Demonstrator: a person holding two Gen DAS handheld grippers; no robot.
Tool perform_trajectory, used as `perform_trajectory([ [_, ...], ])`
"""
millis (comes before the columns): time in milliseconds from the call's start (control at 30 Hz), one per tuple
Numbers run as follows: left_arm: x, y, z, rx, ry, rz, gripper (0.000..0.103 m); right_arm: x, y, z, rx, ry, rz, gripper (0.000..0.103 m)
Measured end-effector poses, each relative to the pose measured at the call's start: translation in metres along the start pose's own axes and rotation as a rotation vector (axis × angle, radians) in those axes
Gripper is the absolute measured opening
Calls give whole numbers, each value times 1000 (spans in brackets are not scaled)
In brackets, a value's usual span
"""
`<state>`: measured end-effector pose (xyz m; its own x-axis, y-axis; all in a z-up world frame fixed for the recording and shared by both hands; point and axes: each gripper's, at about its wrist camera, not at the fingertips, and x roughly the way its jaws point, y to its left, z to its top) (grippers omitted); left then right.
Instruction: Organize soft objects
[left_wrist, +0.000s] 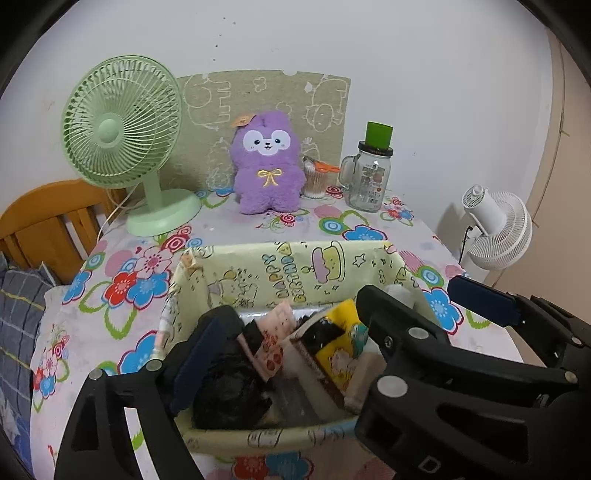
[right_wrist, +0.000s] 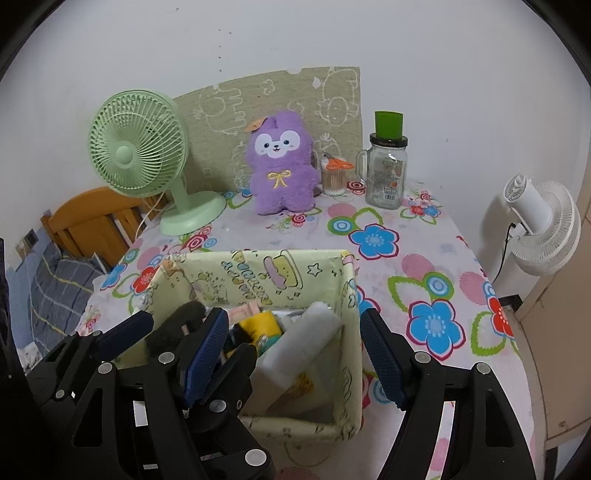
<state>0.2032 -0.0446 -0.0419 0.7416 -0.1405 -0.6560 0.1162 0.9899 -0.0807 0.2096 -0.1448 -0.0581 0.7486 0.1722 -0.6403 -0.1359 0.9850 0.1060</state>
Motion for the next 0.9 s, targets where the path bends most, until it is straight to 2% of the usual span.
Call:
perform_trajectory([
  [133,-11,2,-8,-5,-11,4,93,-11,5,-8,-8,-13,-6,82],
  [400,-34,5,-23,-8,-24,5,96,-34,16,-22,-28,-31,-14,84],
  [900,-81,4,-44,2,-98,40,102,-80,28,-45,-50,-101,-25,93],
])
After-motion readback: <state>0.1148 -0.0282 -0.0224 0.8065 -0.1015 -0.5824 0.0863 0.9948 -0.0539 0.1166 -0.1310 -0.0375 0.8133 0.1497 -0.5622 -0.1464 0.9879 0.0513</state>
